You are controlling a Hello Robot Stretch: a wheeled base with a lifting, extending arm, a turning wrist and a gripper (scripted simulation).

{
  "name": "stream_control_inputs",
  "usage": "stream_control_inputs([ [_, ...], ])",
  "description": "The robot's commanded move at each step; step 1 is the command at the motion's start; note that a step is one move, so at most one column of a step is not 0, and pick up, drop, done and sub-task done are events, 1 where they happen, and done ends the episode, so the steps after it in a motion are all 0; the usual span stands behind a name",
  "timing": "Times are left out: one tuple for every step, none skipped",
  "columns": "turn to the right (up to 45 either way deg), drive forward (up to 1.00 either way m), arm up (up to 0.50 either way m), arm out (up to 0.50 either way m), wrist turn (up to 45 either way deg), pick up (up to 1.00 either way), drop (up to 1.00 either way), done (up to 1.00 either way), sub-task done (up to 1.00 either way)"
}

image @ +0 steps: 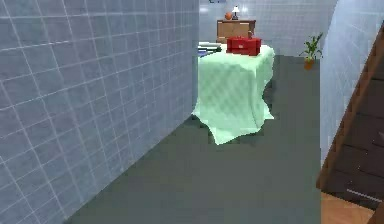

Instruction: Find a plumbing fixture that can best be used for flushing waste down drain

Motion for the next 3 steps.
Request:
stream_control_inputs([
  [30.0,0.00,0.00,0.00,0.0,0.00,0.00,0.00,0.00],
  [0.0,0.95,0.00,0.00,0.0,0.00,0.00,0.00,0.00],
  [36.0,0.00,0.00,0.00,0.0,0.00,0.00,0.00,0.00],
])
